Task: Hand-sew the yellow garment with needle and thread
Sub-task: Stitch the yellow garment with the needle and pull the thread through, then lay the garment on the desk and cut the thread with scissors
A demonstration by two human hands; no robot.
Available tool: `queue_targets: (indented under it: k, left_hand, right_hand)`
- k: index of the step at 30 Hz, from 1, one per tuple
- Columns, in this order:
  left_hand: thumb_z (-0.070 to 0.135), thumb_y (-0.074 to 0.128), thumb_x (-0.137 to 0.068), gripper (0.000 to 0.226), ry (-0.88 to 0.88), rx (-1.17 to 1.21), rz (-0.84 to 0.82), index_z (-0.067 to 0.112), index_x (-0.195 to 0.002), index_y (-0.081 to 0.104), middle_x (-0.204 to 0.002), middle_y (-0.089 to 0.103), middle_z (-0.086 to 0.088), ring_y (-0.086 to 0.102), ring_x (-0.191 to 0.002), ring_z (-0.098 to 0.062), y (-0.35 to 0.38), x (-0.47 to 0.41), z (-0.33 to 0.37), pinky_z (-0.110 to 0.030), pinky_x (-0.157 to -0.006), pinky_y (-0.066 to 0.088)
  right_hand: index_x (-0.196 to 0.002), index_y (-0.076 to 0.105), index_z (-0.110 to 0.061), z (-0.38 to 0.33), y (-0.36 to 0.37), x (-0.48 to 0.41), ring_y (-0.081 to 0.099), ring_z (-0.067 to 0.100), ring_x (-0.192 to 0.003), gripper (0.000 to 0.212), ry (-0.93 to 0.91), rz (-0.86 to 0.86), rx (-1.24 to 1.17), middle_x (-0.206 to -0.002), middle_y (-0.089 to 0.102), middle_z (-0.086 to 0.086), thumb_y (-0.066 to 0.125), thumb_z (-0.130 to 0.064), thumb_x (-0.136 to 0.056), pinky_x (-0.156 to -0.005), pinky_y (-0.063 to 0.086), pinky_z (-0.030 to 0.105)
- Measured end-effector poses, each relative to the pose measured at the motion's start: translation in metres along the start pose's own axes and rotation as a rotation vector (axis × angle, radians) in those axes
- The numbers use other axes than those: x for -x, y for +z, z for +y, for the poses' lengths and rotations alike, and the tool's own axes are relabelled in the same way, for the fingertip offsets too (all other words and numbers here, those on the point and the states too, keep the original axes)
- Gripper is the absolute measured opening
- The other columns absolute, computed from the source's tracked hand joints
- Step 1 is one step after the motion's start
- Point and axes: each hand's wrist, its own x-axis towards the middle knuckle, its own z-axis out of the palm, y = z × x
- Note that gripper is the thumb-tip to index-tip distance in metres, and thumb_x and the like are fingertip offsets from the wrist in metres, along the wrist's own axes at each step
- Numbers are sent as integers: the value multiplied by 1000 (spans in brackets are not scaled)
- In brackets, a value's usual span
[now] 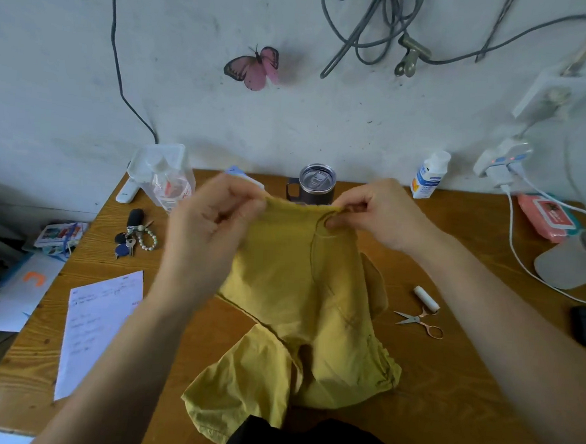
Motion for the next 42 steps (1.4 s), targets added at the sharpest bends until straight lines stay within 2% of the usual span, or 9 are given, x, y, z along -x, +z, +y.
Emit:
queue_targets:
  k: [5,11,17,24,27,31,35,38,42]
  left_hand:
    - [5,65,-83,11,113,-177,-308,3,-91,73,-96,75,-1,71,-95,-13,40,46,-52,-31,-83,57]
    - [-1,73,-77,9,162,-333,-476,3,-84,75,-99,75,-9,70,-99,-21,87,97,-116,-33,-83,58]
    - [3,70,-77,5,103,-416,-497,2,-78,75,-96,75,-15,71,-95,-30,114,119,-156,-41,-80,58]
    - [-3,72,-73,14,-14,-385,-470,0,-86,75,-98,74,-18,70,-97,-35,140,126,-176,-47,-83,56]
    - [-6,73,-75,20,-46,-375,-464,0,-94,74,-105,73,-17,67,-104,-33,145,132,-179,-50,-86,56]
    - [18,57,-92,25,-123,-382,-453,8,-111,70,-125,64,-16,55,-124,-30,145,139,-171,-49,-104,42]
    - [28,45,-95,36,-152,-394,-560,16,-124,63,-143,47,-16,36,-138,-30,140,147,-153,-47,-113,24]
    - [17,58,-91,27,-262,-360,-382,5,-114,68,-129,60,-17,52,-125,-32,138,147,-138,-42,-106,39]
    - [9,61,-91,12,-715,-132,-71,17,-88,69,-84,70,4,62,-78,-2,133,136,-117,-12,-71,49]
  right_hand:
    - [-87,76,-19,60,27,24,60,-2,-73,23,53,199,237,-84,75,-1,65,0,-80,-74,50,21]
    - [-89,76,-22,129,61,48,57,1,-60,26,198,173,299,-92,74,2,60,-2,-85,-54,32,6]
    - [-101,73,-27,174,79,57,29,-5,-44,26,285,1,393,-98,73,3,56,-11,-91,-41,30,11]
    - [-105,71,-29,205,88,48,56,1,-60,27,252,-102,438,-104,72,1,57,-10,-90,-48,36,9]
    - [-106,71,-27,209,91,48,66,20,-81,28,260,-99,417,-106,71,3,57,-9,-90,-63,53,32]
    - [-105,71,-24,204,84,46,50,2,-45,28,260,-100,349,-70,70,-4,57,-7,-89,-41,32,12]
    - [-118,61,-22,178,62,45,42,4,-45,32,338,-44,191,-54,39,-10,60,-11,-88,-47,34,12]
    - [-117,48,-21,148,45,52,45,-1,-53,20,428,-17,17,-68,43,-9,45,-21,-97,-54,37,17]
    - [-94,51,-20,88,37,74,37,6,-51,26,345,47,-363,-61,43,-8,26,-15,-102,-49,36,24]
